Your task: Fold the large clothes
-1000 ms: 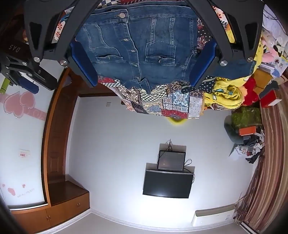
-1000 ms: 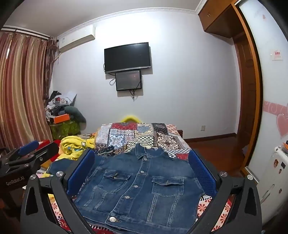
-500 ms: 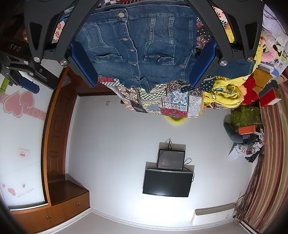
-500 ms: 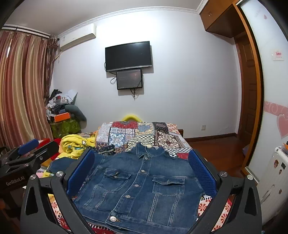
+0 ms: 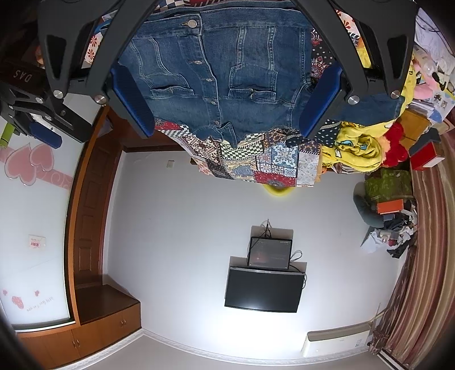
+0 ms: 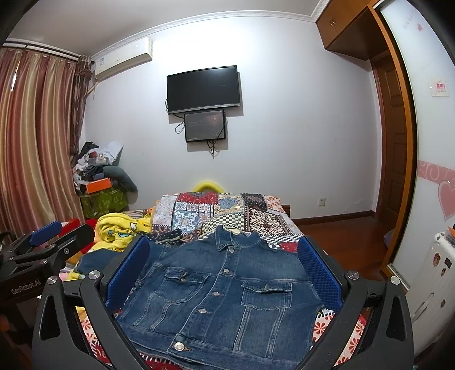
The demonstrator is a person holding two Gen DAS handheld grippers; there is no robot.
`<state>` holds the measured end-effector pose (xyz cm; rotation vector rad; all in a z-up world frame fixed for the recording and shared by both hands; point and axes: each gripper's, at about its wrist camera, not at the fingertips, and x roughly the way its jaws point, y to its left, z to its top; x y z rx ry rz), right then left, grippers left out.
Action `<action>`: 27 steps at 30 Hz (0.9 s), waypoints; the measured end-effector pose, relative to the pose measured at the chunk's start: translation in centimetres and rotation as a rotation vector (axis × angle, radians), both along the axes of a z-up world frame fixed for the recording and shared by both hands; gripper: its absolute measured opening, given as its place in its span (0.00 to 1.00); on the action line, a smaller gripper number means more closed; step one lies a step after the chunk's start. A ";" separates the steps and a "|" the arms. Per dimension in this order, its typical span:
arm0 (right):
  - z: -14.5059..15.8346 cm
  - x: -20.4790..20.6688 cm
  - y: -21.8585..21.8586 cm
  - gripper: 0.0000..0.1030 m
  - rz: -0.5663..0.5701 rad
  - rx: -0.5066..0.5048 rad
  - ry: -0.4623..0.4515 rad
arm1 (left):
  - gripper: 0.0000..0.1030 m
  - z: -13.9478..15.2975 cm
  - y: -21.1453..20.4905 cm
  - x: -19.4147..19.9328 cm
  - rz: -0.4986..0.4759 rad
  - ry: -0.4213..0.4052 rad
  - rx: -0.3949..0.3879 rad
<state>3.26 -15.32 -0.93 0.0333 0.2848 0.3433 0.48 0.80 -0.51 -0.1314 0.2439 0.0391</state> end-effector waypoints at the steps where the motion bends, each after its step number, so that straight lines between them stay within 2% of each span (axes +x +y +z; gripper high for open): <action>1: 0.0 0.0 0.0 1.00 0.000 0.000 0.001 | 0.99 0.0 0.0 0.0 -0.002 0.002 0.000; 27: 0.0 0.1 0.2 1.00 0.003 0.000 0.009 | 0.99 -0.6 0.3 1.0 -0.007 0.010 -0.001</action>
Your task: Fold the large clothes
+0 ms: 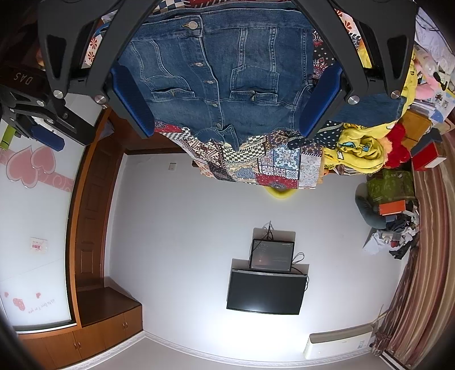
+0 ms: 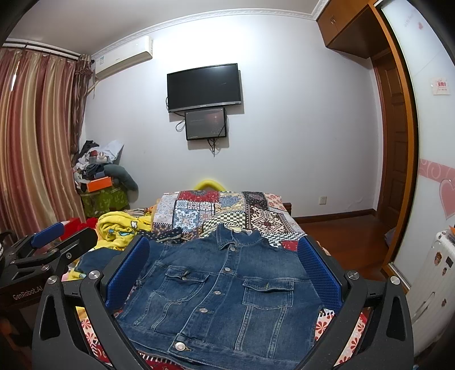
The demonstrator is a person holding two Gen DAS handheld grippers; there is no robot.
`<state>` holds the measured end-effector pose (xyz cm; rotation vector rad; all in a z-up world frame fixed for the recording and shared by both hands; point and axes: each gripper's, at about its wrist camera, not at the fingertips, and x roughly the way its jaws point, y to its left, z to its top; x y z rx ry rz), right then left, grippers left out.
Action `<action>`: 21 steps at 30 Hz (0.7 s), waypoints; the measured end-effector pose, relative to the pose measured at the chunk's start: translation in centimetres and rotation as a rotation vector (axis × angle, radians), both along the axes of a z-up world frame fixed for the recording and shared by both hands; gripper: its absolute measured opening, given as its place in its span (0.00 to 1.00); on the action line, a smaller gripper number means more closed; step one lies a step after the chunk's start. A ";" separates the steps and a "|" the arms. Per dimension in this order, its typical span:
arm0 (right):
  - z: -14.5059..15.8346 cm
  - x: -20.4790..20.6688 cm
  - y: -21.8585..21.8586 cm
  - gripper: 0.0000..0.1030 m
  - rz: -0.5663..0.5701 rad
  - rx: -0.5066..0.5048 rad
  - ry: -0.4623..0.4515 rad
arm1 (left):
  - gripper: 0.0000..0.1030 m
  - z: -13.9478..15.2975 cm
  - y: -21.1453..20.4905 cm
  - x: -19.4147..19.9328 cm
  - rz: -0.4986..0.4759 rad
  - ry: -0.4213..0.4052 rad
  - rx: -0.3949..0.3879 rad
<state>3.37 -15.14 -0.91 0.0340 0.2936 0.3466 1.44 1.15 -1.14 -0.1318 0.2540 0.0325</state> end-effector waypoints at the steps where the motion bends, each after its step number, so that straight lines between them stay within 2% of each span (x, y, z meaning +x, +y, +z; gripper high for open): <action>1: 0.0 0.0 0.0 1.00 0.000 0.000 0.000 | 0.99 0.0 0.0 0.1 0.000 0.000 -0.001; 21: -0.5 0.5 0.0 1.00 -0.006 -0.004 0.005 | 0.99 0.0 -0.1 -0.2 -0.001 0.000 0.003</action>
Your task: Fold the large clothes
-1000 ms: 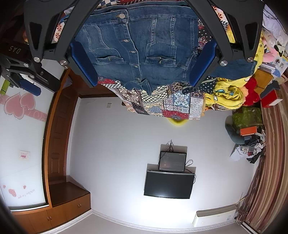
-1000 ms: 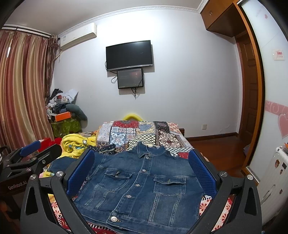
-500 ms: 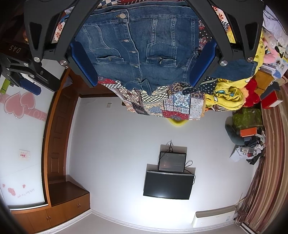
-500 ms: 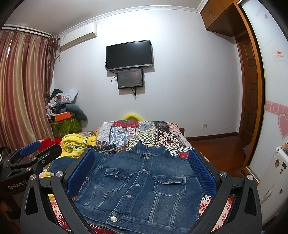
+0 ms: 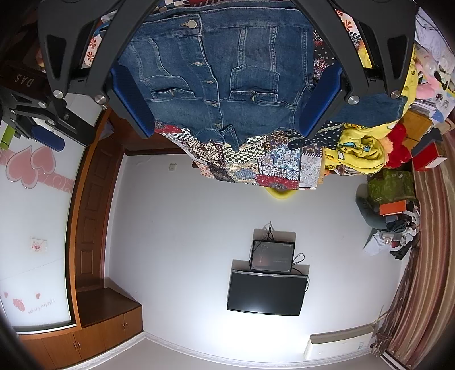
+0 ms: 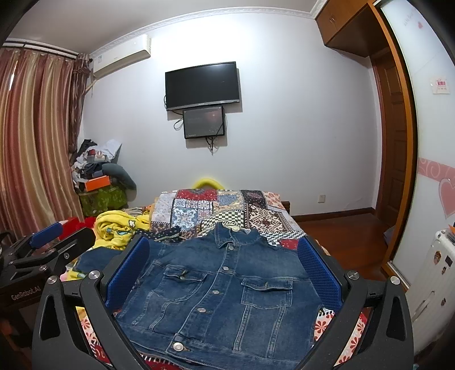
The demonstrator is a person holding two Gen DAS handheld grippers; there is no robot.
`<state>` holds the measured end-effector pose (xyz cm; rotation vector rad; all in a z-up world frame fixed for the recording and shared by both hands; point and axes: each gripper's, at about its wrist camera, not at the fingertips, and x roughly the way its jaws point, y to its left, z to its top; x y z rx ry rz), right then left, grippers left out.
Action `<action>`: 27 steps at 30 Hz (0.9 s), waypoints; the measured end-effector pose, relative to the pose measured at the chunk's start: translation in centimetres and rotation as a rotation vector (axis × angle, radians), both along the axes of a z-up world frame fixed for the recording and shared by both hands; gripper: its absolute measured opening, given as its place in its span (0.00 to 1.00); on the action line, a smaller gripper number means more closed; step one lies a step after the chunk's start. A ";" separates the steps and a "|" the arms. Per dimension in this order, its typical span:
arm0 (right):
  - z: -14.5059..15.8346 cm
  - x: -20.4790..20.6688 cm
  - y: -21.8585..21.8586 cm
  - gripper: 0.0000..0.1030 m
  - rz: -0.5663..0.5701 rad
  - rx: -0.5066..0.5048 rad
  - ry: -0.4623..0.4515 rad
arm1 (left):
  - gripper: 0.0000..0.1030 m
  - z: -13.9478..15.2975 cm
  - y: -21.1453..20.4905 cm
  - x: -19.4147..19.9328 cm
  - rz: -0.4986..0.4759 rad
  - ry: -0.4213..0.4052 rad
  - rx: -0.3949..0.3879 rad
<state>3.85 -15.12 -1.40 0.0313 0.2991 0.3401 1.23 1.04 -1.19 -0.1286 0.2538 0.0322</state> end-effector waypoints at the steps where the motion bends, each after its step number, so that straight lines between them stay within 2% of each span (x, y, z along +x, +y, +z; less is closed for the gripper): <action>1: 0.0 0.1 0.0 1.00 -0.002 -0.001 0.002 | 0.99 0.0 0.0 0.1 0.000 0.000 0.000; 12: -0.3 2.6 0.9 1.00 -0.005 -0.009 0.019 | 0.99 -0.7 2.0 3.7 0.008 0.011 0.018; 17: -0.9 5.7 1.9 1.00 -0.005 -0.028 0.053 | 0.99 -2.0 4.5 6.6 0.072 0.036 0.032; 21: -2.1 8.8 2.9 1.00 0.008 -0.050 0.107 | 0.99 -4.3 7.7 9.8 0.177 0.111 0.021; 27: -5.0 13.7 4.3 1.00 0.012 -0.104 0.212 | 0.99 -9.4 15.1 14.0 0.236 0.282 -0.109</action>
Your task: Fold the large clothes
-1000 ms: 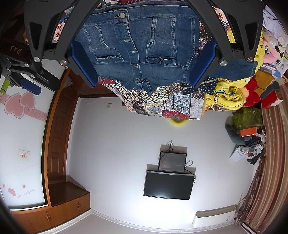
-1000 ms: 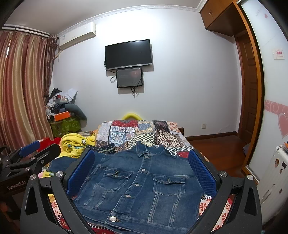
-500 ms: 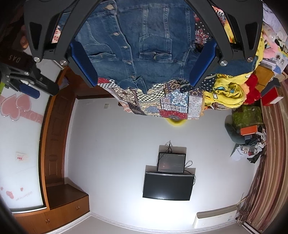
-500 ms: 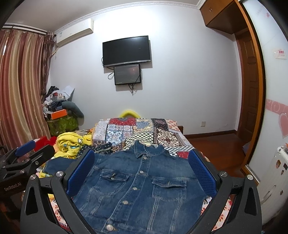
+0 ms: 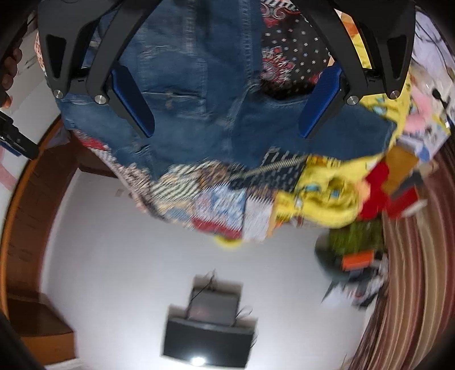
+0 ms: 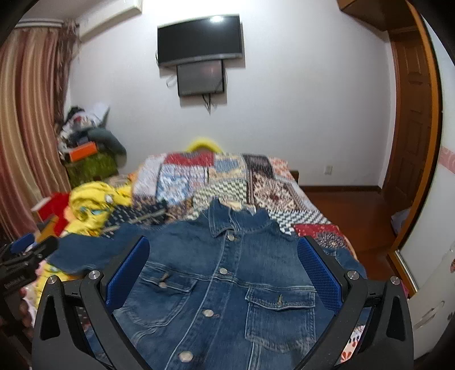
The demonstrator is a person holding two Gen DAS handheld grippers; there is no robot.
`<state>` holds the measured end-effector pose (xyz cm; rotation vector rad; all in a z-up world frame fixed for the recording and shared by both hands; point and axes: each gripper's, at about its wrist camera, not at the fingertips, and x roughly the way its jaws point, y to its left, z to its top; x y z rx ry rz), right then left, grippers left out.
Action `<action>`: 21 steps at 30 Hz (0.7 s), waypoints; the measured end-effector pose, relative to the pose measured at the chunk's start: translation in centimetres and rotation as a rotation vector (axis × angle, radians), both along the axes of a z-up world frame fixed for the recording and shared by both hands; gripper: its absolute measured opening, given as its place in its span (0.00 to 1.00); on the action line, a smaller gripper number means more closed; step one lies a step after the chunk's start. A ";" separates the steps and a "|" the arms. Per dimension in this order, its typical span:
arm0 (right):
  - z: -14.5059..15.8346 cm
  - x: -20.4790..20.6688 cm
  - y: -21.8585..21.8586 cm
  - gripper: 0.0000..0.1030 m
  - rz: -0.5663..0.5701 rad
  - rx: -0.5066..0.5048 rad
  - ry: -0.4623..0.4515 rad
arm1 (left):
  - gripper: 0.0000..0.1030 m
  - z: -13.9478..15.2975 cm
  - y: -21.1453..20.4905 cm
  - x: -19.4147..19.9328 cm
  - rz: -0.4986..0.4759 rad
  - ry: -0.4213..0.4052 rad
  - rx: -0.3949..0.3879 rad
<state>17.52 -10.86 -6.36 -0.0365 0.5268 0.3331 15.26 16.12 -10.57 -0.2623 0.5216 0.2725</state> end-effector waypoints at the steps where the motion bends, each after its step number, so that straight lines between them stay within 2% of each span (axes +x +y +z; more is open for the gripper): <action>1: -0.3 0.7 0.1 1.00 -0.001 -0.008 0.015 | 0.99 -0.9 1.3 0.5 0.031 0.027 -0.018; 3: -1.5 2.4 0.6 1.00 -0.001 -0.032 0.061 | 0.99 -2.9 4.2 1.3 0.119 0.083 -0.047; 8: -3.9 5.7 1.6 1.00 0.009 -0.057 0.191 | 0.99 -8.3 12.1 2.3 0.242 0.186 -0.164; 10: -4.9 6.3 2.0 1.00 0.008 -0.072 0.225 | 0.99 -10.1 14.0 2.4 0.279 0.219 -0.178; 12: -5.9 7.0 2.5 1.00 0.008 -0.101 0.246 | 0.99 -12.3 16.3 2.4 0.292 0.233 -0.224; 15: -7.4 8.0 3.2 1.00 0.012 -0.160 0.280 | 0.99 -15.3 19.1 2.0 0.282 0.244 -0.357; 17: -8.3 8.5 3.5 1.00 0.019 -0.177 0.304 | 0.97 -18.0 21.0 2.0 0.256 0.271 -0.514; 18: -8.7 8.6 3.7 1.00 0.025 -0.186 0.320 | 0.93 -18.9 21.5 2.1 0.248 0.279 -0.564; 19: -9.0 9.0 4.0 1.00 0.030 -0.193 0.331 | 0.88 -19.6 21.9 2.0 0.242 0.283 -0.605; 21: -9.5 9.7 4.9 1.00 0.038 -0.203 0.341 | 0.86 -20.7 22.5 2.0 0.235 0.280 -0.651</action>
